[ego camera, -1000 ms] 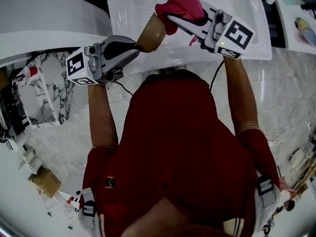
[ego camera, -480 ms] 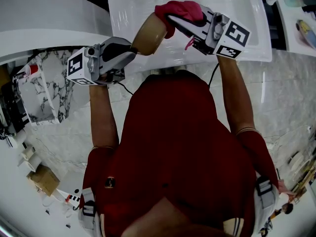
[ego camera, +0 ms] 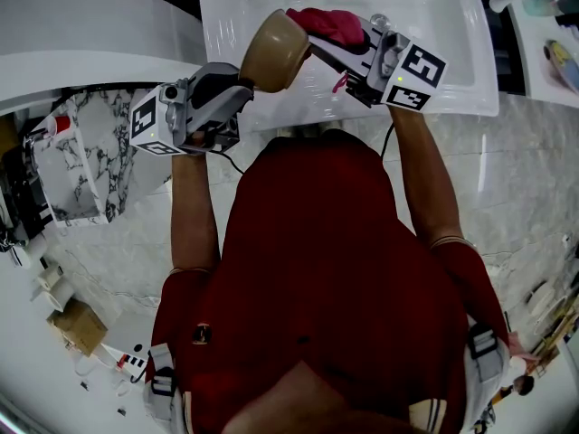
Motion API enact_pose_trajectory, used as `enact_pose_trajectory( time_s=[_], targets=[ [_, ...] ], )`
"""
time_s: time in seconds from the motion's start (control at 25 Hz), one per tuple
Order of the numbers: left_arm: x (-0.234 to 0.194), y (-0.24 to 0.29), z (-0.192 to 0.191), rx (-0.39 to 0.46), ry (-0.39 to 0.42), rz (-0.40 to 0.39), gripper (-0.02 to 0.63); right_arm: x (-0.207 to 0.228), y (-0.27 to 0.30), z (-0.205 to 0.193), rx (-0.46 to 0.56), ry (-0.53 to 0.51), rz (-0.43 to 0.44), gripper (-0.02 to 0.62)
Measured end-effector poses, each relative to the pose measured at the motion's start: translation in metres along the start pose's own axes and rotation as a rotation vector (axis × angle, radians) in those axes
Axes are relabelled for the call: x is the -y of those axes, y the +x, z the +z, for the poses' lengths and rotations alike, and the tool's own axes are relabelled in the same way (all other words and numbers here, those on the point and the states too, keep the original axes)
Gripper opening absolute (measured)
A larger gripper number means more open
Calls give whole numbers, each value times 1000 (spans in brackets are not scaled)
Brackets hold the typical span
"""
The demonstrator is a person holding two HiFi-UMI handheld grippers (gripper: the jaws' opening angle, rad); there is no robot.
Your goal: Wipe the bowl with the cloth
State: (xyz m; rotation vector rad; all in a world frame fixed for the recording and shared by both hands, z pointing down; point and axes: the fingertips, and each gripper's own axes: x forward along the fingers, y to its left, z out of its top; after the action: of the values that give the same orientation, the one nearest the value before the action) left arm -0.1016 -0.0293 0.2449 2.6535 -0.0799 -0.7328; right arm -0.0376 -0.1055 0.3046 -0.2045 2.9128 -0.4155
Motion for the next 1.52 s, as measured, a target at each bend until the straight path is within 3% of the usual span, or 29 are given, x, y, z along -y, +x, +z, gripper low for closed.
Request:
enact_pose_trajectory(
  time_s=[0.48, 0.96, 1.24, 1.52],
  targets=[
    [-21, 6, 10, 120, -8, 82, 20, 2, -2, -9, 5, 45, -15, 29],
    [-37, 19, 11, 179, 33, 234, 20, -6, 4, -26, -43, 50, -26, 29],
    [-57, 10, 10, 191, 56, 369, 20, -22, 16, -36, -120, -13, 2, 29],
    [-75, 4, 1, 151, 60, 488, 20, -38, 26, -36, -194, -143, 9, 29]
  ],
)
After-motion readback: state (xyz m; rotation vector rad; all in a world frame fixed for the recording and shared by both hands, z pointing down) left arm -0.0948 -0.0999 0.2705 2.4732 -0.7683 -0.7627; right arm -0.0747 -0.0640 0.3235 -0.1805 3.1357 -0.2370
